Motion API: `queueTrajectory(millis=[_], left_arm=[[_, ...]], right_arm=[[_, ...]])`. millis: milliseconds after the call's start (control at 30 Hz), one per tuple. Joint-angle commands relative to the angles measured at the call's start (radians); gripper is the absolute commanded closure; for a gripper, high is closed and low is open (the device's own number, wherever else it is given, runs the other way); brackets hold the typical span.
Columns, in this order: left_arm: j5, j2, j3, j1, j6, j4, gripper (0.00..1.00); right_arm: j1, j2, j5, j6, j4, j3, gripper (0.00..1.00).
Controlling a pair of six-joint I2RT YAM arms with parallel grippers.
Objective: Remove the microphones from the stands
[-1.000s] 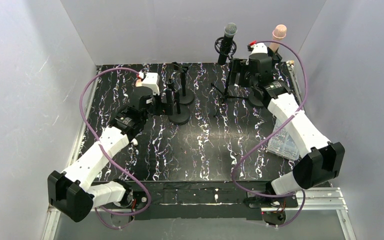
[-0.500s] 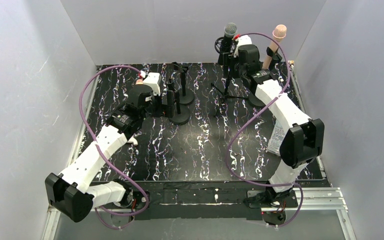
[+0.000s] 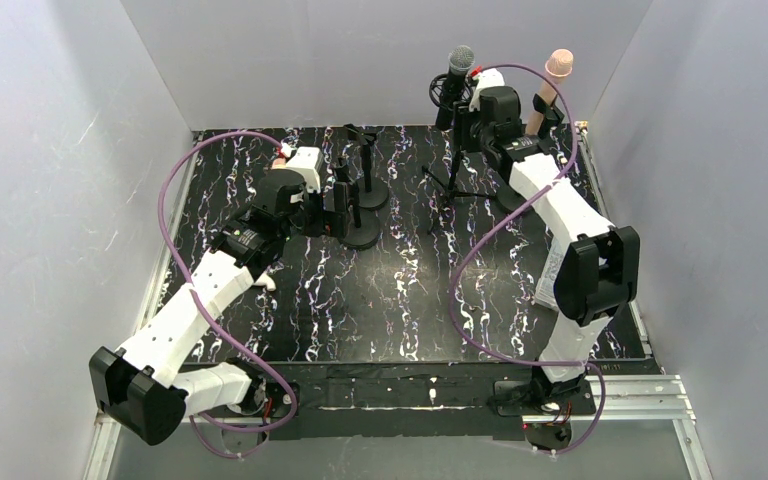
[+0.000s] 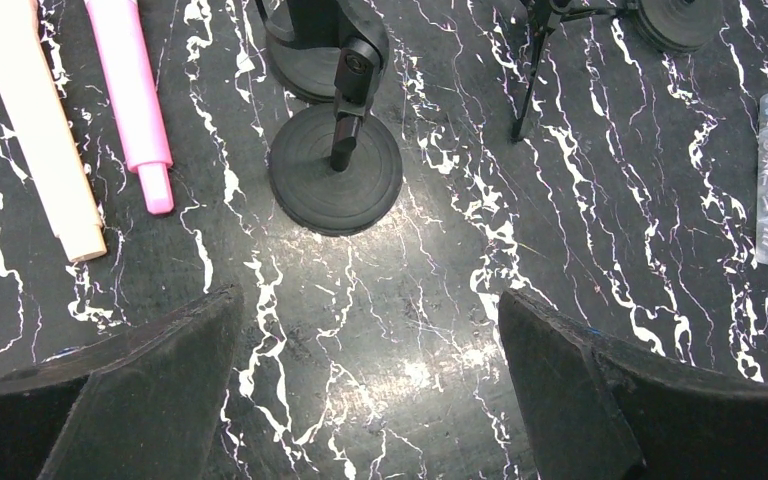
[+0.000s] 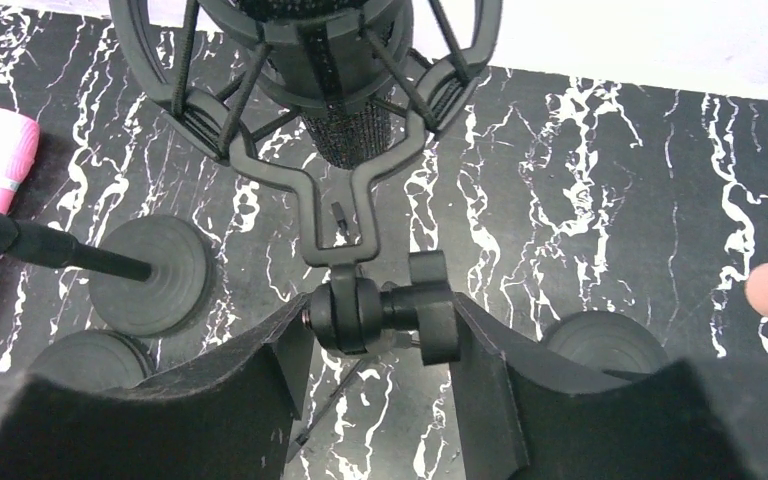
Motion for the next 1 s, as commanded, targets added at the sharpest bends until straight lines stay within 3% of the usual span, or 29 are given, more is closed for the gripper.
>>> queueTrajectory(millis=[0, 267, 600, 967], left_arm=[[0.010, -0.022, 0.041, 0.004, -0.009, -0.022, 0.02], [0.014, -0.018, 0.046, 0.004, -0.007, -0.031, 0.02], [0.035, -0.005, 0.067, 0.004, 0.008, -0.048, 0.02], [0.068, 0.013, 0.101, 0.004, 0.018, -0.054, 0.02]], right_arm=[[0.000, 0.009, -0.035, 0.002, 0.066, 0.069, 0.43], [-0.001, 0.021, -0.047, -0.001, 0.060, 0.112, 0.56], [0.000, 0.009, -0.096, 0.018, 0.046, 0.110, 0.97], [0.005, -0.103, -0.149, 0.087, 0.035, 0.050, 0.99]])
